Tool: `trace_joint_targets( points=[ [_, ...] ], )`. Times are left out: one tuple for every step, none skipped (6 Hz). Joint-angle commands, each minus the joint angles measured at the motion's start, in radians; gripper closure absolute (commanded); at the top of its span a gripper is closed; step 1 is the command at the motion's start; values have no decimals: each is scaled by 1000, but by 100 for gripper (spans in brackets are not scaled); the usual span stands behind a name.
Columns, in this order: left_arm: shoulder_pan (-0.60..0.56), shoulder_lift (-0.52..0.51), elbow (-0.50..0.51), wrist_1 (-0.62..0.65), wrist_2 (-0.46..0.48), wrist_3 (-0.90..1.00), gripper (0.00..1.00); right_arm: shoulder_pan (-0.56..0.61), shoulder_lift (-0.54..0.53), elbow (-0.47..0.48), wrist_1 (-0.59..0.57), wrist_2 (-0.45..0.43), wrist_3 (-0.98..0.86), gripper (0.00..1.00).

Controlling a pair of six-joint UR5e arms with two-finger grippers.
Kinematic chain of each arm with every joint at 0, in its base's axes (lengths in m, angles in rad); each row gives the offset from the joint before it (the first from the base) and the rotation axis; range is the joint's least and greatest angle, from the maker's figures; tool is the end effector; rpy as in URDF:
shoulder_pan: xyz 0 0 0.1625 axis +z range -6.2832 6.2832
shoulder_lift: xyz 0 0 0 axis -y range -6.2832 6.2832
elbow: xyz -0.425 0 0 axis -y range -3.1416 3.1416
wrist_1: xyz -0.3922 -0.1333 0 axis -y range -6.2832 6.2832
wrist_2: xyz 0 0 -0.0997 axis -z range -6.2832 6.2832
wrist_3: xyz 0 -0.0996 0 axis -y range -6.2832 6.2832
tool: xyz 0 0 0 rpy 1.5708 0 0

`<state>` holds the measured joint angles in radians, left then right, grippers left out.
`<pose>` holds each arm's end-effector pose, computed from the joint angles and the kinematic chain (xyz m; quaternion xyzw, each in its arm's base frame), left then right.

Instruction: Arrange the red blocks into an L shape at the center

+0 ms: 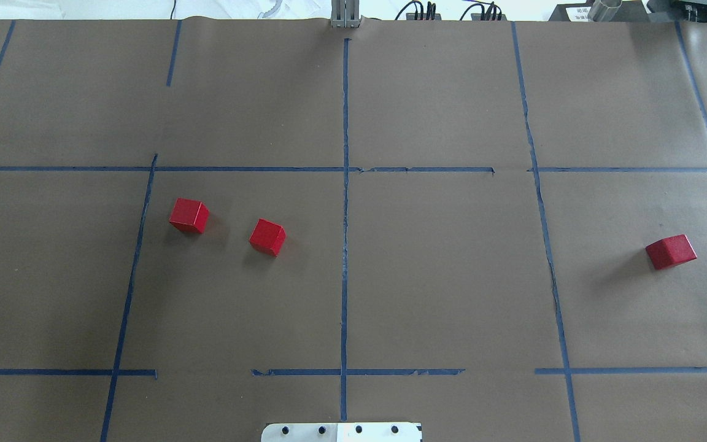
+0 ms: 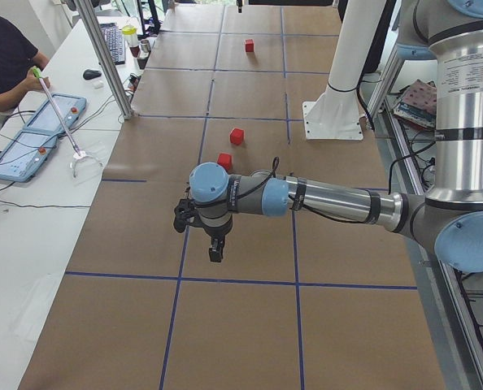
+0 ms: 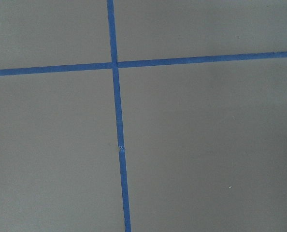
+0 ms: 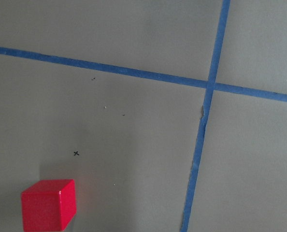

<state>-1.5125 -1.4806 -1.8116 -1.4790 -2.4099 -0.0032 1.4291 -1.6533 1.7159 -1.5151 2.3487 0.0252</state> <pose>-0.0327 -0.4556 0.5875 0.0143 0.4078 0.0371 0.9122 -0.0027 -0.4681 0.6202 0.0230 -0.3818 -0.0762 0.9208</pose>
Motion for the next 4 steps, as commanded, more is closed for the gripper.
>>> trace_joint_targets(
  points=[
    [2,3,9,-12,2,11,0,2,-11,2,4,6,-4,0],
    [2,9,8,-4,2,11,0,2,-13,4,4,11,-4,0],
    [2,13,9,-4,3,11,0,1,-11,8,7,14,-4,0],
    [-3,20,-5,-3,-6,12,0,1,-11,7,7,14,-5,0]
  ],
)
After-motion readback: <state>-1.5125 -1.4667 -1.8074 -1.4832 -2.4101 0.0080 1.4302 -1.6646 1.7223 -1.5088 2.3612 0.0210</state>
